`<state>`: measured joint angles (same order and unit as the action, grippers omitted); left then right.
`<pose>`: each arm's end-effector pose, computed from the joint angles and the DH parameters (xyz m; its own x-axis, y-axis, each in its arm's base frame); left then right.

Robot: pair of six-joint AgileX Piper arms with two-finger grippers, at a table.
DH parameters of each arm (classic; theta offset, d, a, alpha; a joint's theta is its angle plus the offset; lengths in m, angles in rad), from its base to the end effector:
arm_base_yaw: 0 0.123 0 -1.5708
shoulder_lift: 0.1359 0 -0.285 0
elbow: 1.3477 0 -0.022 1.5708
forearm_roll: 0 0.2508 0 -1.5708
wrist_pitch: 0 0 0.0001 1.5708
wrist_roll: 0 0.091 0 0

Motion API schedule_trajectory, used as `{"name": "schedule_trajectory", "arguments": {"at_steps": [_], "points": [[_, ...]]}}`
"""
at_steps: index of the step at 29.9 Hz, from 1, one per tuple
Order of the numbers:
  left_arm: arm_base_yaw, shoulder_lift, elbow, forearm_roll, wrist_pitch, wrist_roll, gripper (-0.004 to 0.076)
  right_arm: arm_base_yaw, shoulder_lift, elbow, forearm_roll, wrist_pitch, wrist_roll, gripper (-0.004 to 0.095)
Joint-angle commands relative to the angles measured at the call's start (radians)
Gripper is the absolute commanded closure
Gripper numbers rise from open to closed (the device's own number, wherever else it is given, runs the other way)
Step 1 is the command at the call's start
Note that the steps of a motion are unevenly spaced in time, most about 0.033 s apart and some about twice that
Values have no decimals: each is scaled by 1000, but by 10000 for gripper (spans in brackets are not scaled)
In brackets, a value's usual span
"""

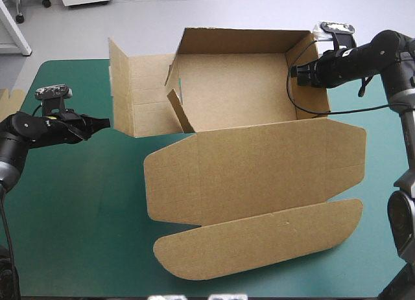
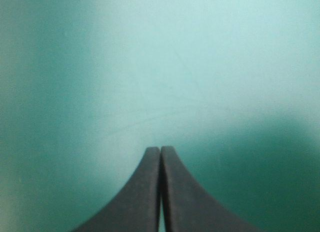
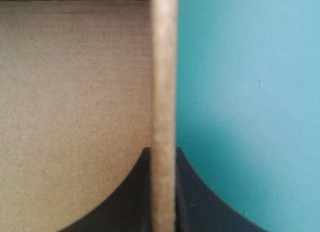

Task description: Fold the box

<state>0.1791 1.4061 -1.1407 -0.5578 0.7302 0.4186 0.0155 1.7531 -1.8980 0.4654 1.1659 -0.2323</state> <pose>0.3010 0.0218 0.3223 -0.7257 -0.1471 -0.6721 0.0564 0.9609 -0.2712 0.3795 0.0434 0.4082 -0.7673 -0.0456 -0.6397 -0.3018 0.9058 0.2975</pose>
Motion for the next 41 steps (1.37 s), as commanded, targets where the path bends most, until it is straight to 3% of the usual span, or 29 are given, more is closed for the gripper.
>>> {"name": "schedule_trajectory", "arguments": {"at_steps": [1, 4, 16, 28, 41], "points": [[0, -12, -35, -88, -124, 19, 734, -7, -61, -50, 65, -32, 6, 921], [0, 40, -35, -160, -132, 58, 734, -7, -58, -50, 74, -42, 12, 921], [0, 143, -35, -638, 72, 450, 734, -3, 10, -50, 72, -72, 36, 919], [0, 211, -35, -950, 284, 582, 734, 35, 72, -48, 46, -94, 40, 919], [-20, 284, -35, -1141, 540, 607, 734, 98, 91, -48, -17, -164, 68, 919]]}}
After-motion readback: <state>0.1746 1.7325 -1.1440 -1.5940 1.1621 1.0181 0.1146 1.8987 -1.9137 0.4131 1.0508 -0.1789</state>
